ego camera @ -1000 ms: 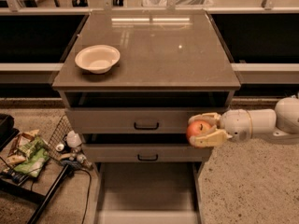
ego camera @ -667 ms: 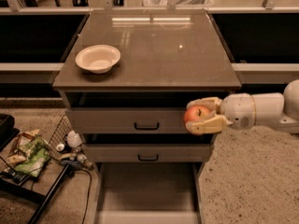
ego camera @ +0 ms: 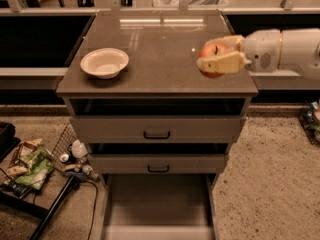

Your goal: Pick apple from bottom drawer and place on counter

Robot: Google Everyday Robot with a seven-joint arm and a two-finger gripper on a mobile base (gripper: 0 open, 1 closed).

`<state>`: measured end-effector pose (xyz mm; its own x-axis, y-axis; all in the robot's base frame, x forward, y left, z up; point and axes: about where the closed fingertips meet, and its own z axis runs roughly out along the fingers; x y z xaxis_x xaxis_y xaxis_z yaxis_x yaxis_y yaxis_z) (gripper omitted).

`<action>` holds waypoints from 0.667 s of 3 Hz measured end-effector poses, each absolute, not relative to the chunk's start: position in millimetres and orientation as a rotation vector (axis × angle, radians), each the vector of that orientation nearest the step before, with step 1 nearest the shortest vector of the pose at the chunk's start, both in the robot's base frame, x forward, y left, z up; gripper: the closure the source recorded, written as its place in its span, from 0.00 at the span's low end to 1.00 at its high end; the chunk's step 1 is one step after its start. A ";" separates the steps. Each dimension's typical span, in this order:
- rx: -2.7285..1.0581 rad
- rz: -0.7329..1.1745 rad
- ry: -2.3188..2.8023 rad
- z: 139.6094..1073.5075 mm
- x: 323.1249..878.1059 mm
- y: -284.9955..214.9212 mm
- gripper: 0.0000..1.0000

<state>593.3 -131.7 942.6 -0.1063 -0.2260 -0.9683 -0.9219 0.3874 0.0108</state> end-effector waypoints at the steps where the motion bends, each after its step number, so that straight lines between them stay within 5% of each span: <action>1: -0.852 0.710 1.626 984.9 693.3 -160.6 1.00; 2: -0.701 0.655 1.661 985.5 754.5 -191.6 1.00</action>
Offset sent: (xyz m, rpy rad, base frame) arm 0.2399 -0.1126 0.0479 0.1270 0.0195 -0.5171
